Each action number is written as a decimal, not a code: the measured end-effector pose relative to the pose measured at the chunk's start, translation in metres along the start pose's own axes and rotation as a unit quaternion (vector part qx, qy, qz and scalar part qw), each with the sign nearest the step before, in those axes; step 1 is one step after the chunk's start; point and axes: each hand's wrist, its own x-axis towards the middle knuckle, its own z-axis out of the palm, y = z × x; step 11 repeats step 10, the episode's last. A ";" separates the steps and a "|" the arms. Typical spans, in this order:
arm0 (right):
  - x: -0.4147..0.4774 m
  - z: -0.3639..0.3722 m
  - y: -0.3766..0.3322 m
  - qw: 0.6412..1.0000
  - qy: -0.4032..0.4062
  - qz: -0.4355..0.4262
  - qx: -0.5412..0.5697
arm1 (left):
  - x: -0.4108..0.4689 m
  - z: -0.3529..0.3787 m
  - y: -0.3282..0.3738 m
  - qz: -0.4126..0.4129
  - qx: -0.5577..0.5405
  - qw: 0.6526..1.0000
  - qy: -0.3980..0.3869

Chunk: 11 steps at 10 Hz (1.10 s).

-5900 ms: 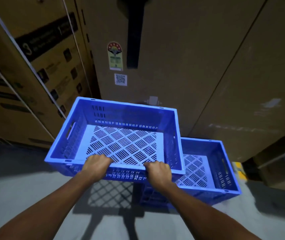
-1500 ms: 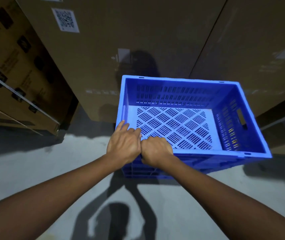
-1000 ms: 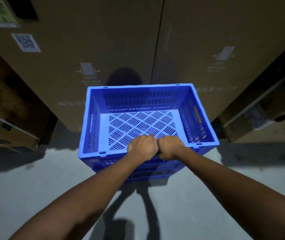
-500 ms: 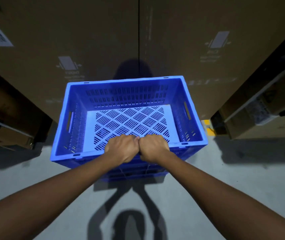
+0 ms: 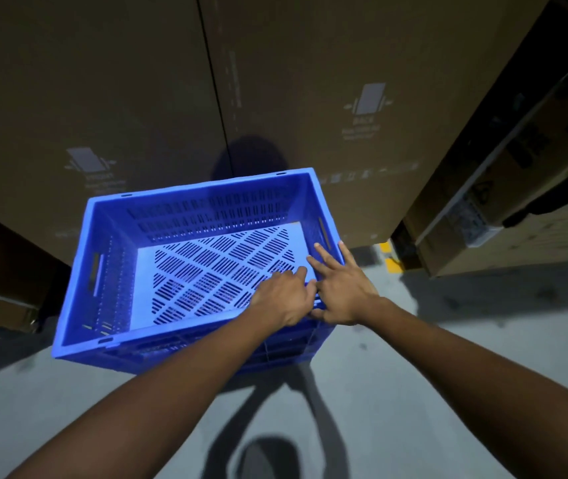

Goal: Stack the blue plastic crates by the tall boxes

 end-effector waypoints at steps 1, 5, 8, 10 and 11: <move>0.002 0.004 -0.003 1.000 0.012 0.016 -0.009 | 0.004 0.005 -0.002 -0.005 0.004 1.000 0.007; 0.009 0.001 -0.009 0.997 -0.034 0.065 0.001 | 0.001 0.002 0.005 -0.049 0.023 0.997 0.047; 0.026 -0.011 -0.103 0.986 -0.032 0.129 0.097 | -0.056 -0.002 -0.074 -0.059 0.063 0.993 0.082; 0.027 -0.048 -0.169 0.984 0.030 0.103 0.145 | -0.119 -0.021 -0.142 -0.112 0.040 0.986 0.119; 0.027 -0.048 -0.169 0.984 0.030 0.103 0.145 | -0.119 -0.021 -0.142 -0.112 0.040 0.986 0.119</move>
